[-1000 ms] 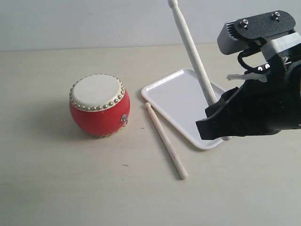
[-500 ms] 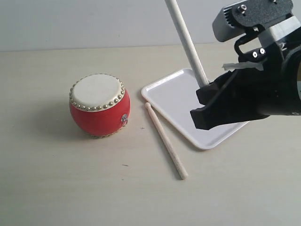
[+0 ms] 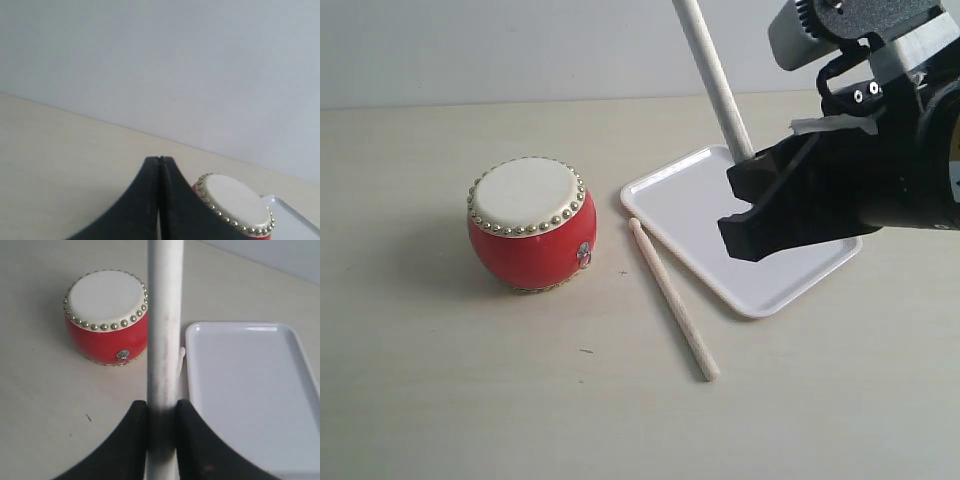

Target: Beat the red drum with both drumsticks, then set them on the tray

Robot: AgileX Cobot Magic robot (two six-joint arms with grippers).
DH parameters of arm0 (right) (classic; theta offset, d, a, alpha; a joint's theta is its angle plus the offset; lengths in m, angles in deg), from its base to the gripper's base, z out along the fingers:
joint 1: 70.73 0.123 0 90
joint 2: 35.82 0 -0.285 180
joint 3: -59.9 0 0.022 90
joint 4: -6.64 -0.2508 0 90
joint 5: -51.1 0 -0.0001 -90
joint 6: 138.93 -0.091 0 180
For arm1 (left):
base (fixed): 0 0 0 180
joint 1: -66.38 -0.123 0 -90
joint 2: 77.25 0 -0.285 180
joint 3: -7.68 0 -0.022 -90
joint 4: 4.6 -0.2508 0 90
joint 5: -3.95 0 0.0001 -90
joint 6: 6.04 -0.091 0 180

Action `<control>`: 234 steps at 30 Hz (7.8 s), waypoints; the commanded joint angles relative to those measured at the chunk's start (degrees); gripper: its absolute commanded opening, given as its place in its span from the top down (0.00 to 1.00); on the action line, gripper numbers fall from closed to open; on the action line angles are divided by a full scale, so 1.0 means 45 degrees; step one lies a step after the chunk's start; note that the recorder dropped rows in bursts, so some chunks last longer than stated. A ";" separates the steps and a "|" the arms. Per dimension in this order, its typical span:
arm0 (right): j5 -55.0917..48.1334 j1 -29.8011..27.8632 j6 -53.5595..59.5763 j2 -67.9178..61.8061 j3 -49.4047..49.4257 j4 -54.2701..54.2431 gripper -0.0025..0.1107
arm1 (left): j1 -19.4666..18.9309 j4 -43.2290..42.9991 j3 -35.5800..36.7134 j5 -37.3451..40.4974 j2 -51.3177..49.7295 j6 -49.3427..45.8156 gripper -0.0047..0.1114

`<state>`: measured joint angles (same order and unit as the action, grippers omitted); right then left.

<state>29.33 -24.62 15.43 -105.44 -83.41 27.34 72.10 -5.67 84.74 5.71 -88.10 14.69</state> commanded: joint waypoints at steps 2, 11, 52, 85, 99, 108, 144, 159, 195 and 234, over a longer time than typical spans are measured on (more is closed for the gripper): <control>0.0191 0.0038 -0.0082 0.0075 0.0048 0.0173 0.98 | -0.0026 0.0046 0.0034 -0.0754 0.0102 0.0496 0.96; -0.0770 0.0038 -0.0360 0.0397 0.0048 0.0148 0.98 | -0.0026 0.0069 0.0034 -0.3472 0.0102 0.5261 0.96; -0.3183 0.0038 0.0241 0.2036 0.0048 0.1471 0.98 | 0.8903 0.5478 -1.0914 0.5825 -1.7535 0.0155 0.56; -0.4093 0.0038 0.0185 0.2036 0.0048 0.1855 0.98 | 0.9818 0.3899 -1.9746 1.2430 -2.5479 0.4641 0.41; -0.4213 0.0038 0.0136 0.3070 0.0048 0.1855 0.98 | 0.9818 0.4320 -1.9879 1.1937 -2.6784 0.6089 0.42; -0.4341 0.0038 0.0110 0.3226 0.0048 0.1820 0.98 | 0.9613 0.4138 -1.9879 1.1435 -2.7488 0.6510 0.42; -0.4513 0.0038 0.0110 0.3226 0.0048 0.1820 0.98 | 0.9536 0.2944 -2.0249 1.1931 -2.7666 0.6536 0.53; -0.4482 0.0038 0.0110 0.3226 0.0048 0.1859 0.98 | 0.9559 0.2708 -2.0249 1.0653 -2.7693 0.7834 0.53; -0.3982 0.0038 0.0155 0.3226 0.0048 0.1911 0.98 | 0.9657 0.1514 -2.0249 1.1636 -2.6609 0.7697 0.96; -0.5339 0.0038 0.4852 -0.0342 -0.2782 -0.3892 0.98 | 0.7090 -0.3017 -1.2060 0.9645 -1.0844 0.0917 0.96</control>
<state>4.60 -24.62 34.02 -104.48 -95.58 13.01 104.20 -15.76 28.42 49.51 -141.38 18.52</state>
